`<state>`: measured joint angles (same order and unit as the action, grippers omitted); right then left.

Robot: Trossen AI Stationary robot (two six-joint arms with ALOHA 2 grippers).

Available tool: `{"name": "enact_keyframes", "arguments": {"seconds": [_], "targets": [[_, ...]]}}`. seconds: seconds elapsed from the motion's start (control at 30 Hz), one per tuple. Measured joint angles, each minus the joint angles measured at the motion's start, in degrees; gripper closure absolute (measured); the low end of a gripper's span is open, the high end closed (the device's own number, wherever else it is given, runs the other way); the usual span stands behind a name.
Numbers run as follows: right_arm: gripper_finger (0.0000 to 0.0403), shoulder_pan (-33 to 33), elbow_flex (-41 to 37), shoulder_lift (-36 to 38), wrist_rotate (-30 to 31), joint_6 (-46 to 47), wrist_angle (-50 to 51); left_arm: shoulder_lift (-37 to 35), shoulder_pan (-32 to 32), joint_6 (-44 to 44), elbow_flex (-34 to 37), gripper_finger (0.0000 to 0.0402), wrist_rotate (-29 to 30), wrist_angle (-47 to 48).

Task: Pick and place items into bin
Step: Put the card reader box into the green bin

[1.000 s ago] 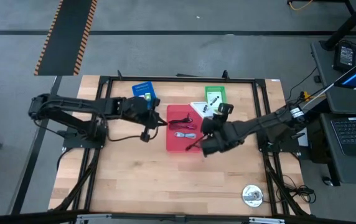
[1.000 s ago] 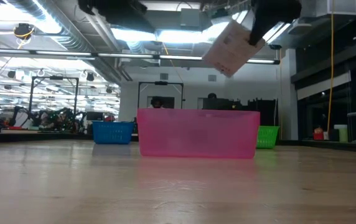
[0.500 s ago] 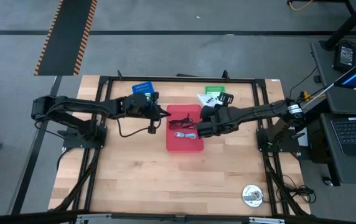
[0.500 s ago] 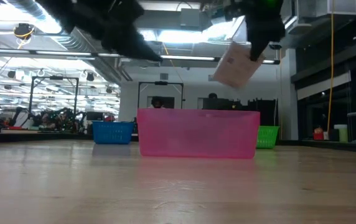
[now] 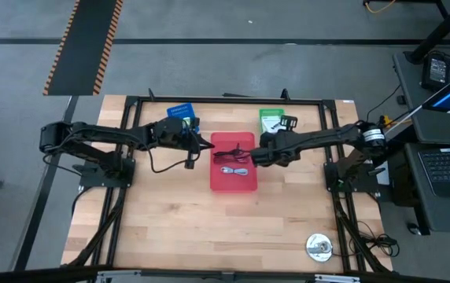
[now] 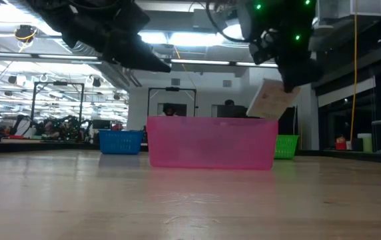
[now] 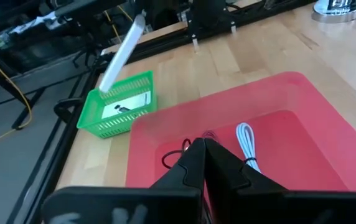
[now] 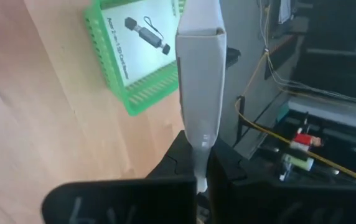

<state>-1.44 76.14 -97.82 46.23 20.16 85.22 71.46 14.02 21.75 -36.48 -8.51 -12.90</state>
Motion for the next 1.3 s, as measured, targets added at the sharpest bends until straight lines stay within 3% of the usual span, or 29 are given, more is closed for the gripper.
{"name": "enact_keyframes", "arguments": {"seconds": [0.6, 1.3], "targets": [[0.0403, 11.81, -2.47, 0.0, -1.6, -18.95, -13.14, 0.0, -0.02, 0.43, -0.01, 0.0399, 0.02, -0.51], [0.0403, 15.67, -2.47, 0.0, -5.91, -23.45, -16.78, 0.0, -0.04, -0.01, -0.01, 0.04, 0.04, -0.38]]}}
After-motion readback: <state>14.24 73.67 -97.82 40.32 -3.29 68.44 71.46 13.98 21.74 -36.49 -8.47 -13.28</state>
